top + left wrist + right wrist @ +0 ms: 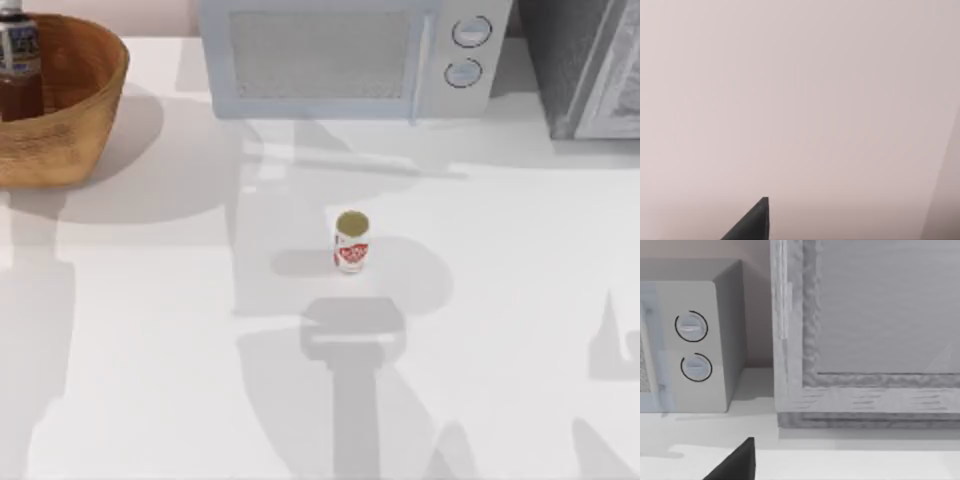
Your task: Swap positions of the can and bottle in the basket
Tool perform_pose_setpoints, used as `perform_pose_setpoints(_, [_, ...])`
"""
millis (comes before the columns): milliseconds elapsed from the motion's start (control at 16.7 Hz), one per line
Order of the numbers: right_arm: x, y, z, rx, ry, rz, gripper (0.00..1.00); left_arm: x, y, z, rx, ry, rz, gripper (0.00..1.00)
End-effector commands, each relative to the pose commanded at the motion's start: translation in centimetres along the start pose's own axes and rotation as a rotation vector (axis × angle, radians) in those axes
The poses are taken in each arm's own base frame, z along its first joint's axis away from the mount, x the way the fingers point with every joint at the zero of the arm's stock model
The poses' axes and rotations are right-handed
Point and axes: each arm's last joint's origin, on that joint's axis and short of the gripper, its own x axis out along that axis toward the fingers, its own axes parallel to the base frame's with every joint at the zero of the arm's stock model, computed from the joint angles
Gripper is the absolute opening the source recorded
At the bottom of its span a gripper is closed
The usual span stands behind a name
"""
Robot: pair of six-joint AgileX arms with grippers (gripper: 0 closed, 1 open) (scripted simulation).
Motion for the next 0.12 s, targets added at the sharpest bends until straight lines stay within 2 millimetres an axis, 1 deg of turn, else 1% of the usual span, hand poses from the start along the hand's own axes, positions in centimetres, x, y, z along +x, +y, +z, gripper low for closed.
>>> perform_pose_setpoints(120, [0.00,0.00,0.00,0.000,0.000,0.000,1.00,0.00,0.00,0.00,0.000,0.000,0.000,1.00])
